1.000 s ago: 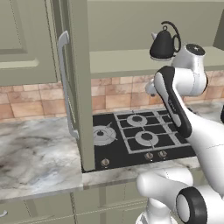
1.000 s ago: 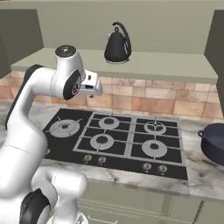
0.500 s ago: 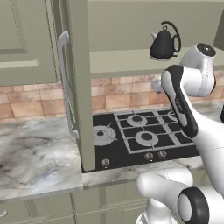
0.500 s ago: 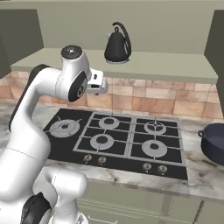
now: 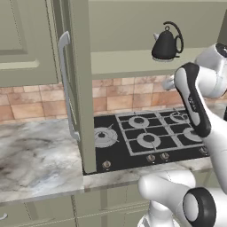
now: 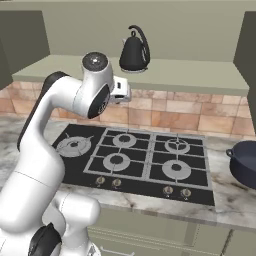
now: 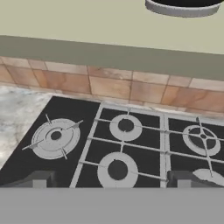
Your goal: Pick the kettle from the cabinet and place it on a stove burner. Then pick the pot from the counter and place it on another stove burner. Finally, turn both burners on.
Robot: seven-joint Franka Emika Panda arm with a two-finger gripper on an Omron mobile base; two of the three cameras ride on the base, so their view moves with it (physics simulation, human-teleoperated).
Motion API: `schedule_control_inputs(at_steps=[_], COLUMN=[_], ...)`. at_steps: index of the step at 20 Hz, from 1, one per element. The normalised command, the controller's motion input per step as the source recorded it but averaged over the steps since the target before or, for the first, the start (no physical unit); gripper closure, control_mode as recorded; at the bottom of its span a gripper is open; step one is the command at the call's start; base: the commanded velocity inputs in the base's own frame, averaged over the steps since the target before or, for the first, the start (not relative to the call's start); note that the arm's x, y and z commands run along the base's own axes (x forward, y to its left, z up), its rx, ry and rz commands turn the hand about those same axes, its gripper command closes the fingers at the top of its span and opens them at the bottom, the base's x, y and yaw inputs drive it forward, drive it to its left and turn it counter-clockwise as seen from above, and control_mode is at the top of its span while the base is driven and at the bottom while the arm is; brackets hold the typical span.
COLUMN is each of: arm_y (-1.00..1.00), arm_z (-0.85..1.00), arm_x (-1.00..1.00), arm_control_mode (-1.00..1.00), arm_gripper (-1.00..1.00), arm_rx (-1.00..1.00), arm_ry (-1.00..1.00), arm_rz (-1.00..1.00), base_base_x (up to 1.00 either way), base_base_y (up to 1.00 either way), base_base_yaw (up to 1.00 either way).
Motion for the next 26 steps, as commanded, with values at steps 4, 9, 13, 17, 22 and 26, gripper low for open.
schedule_control_inputs(at_steps=[4,9,13,17,22,26], arm_y=[-0.27,-0.21,-0.15,-0.09,-0.1,-0.16], arm_z=[0.2,0.23,0.27,0.28,0.26,0.22], arm_x=[0.0,0.02,0.05,0.08,0.07,0.05], arm_control_mode=[-1.0,-1.0,-1.0,-1.0,-1.0,-1.0], arm_gripper=[-1.0,-1.0,-1.0,-1.0,-1.0,-1.0], arm_rx=[0.01,0.01,0.0,0.0,0.0,0.0], arm_ry=[-0.08,-0.07,-0.05,-0.04,-0.06,-0.08], arm_rz=[0.09,0.09,0.09,0.07,0.08,0.09], base_base_x=[0.0,0.0,0.0,0.0,0.0,0.0], base_base_y=[0.0,0.0,0.0,0.0,0.0,0.0], base_base_yaw=[0.0,0.0,0.0,0.0,0.0,0.0])
